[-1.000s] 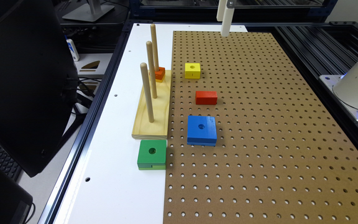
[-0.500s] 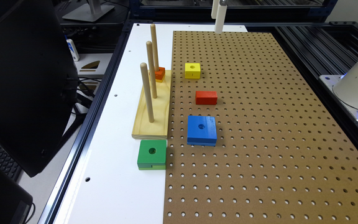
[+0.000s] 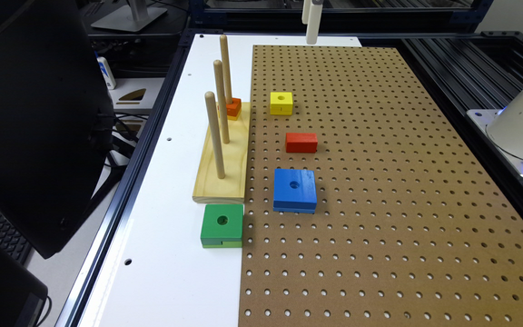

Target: Pick up yellow block.

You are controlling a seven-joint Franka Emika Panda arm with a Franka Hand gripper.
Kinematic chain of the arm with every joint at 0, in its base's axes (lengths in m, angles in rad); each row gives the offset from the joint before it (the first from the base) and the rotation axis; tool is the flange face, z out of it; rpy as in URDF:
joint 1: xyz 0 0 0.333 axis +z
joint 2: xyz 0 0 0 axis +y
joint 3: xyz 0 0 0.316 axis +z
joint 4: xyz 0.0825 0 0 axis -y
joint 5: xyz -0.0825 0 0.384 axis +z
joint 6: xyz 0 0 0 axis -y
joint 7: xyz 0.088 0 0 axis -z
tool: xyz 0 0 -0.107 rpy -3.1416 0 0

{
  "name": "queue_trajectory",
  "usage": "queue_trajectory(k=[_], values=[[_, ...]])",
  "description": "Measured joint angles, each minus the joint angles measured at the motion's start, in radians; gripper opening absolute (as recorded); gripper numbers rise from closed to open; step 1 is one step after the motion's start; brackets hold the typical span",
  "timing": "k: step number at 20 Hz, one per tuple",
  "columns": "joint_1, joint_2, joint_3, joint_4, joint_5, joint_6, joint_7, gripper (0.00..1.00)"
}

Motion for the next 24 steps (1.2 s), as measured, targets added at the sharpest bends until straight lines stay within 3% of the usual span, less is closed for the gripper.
queue_trajectory(k=[6, 13, 19, 24], values=[[-0.008, 0.002, 0.000, 0.008, -0.0016, 0.000, -0.003, 1.00], [-0.040, 0.047, 0.000, 0.049, -0.0024, 0.003, -0.036, 1.00], [-0.045, 0.187, 0.000, 0.056, -0.0025, 0.130, -0.042, 1.00], [-0.045, 0.196, 0.004, 0.064, -0.0025, 0.132, -0.042, 1.00]])
